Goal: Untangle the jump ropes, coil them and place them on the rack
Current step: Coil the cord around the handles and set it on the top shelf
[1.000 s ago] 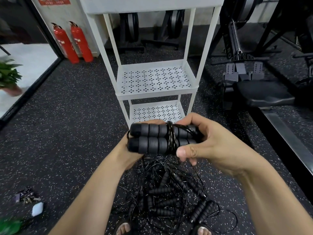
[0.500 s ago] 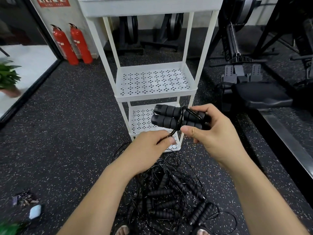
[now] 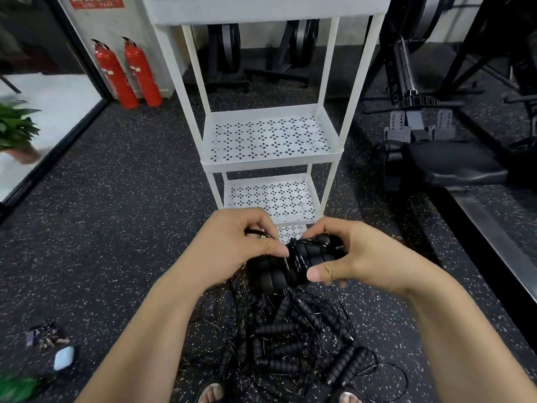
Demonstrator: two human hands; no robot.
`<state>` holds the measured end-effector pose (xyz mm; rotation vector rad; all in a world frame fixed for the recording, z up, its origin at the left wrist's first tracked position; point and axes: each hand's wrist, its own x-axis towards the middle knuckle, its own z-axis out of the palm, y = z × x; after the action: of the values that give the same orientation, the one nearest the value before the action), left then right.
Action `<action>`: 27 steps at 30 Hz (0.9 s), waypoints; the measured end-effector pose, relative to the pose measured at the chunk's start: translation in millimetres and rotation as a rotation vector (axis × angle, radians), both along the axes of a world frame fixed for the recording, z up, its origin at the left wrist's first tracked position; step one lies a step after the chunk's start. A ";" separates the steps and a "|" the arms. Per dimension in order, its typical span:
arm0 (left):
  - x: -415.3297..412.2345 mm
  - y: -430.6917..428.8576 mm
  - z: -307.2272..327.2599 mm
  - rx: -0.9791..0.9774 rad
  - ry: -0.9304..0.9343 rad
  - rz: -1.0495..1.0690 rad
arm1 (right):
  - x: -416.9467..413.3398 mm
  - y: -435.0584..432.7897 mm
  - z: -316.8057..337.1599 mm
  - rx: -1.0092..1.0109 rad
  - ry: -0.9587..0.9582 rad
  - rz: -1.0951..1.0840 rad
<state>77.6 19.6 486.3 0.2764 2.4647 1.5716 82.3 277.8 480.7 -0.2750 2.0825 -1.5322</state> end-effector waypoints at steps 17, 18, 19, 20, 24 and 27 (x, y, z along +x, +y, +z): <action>-2.3 21.4 -25.7 0.218 -0.226 0.144 | 4.2 -8.1 9.8 -0.648 -0.036 -0.208; -1.2 24.9 -25.5 0.181 -0.224 0.158 | 3.6 -10.1 8.2 -0.652 -0.020 -0.249; 0.5 29.7 -24.1 0.187 -0.216 0.151 | 2.7 -12.2 6.8 -0.655 -0.008 -0.290; 1.1 31.7 -23.8 0.219 -0.202 0.153 | 2.6 -13.9 5.6 -0.660 0.001 -0.327; -0.7 34.5 -24.0 0.118 -0.134 0.116 | 1.6 -18.2 1.7 -0.643 0.061 -0.433; -3.5 31.6 -26.3 0.006 -0.099 0.080 | 0.0 -18.7 -2.3 -0.545 0.138 -0.489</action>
<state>74.1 51.2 460.0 0.0990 2.4237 1.5836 82.4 259.1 478.5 -0.0612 1.8756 -2.4333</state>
